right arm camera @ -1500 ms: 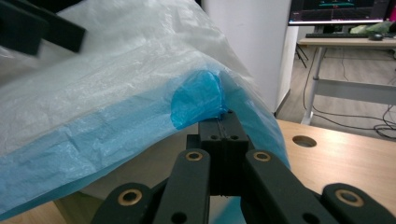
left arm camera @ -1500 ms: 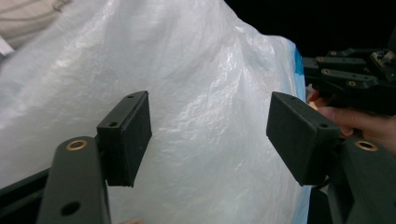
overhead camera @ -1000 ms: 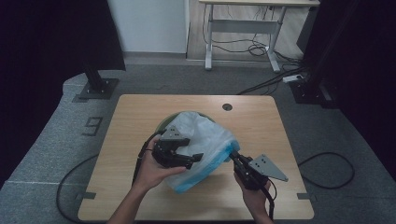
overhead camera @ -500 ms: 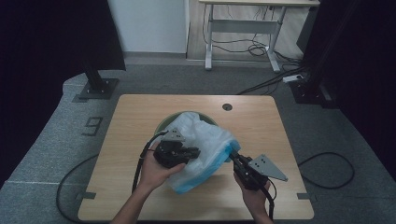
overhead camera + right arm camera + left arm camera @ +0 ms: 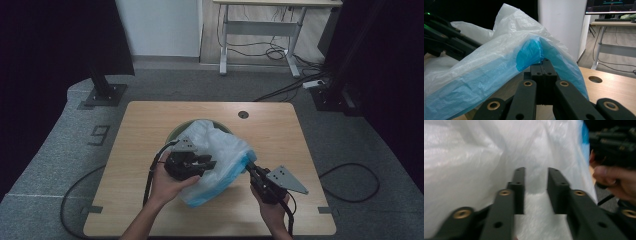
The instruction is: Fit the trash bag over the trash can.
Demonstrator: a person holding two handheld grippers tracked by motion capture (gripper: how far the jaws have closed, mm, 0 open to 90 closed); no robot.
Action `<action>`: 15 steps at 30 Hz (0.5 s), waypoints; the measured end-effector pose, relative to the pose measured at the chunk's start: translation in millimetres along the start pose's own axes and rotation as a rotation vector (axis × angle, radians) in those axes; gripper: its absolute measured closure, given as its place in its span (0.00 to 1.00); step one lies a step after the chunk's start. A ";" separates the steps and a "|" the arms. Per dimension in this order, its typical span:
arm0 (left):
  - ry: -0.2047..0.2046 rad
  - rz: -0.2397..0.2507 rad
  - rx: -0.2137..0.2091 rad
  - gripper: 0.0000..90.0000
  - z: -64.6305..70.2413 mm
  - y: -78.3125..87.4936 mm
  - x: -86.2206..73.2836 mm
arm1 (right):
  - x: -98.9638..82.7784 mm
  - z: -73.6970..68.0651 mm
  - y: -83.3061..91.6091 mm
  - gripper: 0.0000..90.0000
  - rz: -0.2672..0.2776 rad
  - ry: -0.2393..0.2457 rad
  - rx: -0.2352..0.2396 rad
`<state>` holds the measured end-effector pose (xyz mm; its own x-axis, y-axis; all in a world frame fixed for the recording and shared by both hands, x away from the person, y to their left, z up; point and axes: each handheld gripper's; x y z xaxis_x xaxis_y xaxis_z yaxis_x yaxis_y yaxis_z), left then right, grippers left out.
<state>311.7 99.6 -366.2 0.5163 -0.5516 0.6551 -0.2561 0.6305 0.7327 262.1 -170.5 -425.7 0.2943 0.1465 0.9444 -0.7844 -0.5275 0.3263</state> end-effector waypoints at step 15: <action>-0.056 -0.002 -0.060 0.51 19.6 -7.7 12.4 | 0.3 -7.9 -2.4 0.99 -0.009 0.034 -0.001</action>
<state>304.1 77.2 -360.0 0.4703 -0.5814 0.6639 -0.2044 0.6601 0.7229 259.7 -162.6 -425.9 0.2822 0.1796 0.9424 -0.7825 -0.5253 0.3344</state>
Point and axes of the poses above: each handheld gripper's, and its own axes: y roughly backward along the jaws, x roughly out of its top, z roughly to its right, and after that the axes turned 14 degrees about -z, right-handed
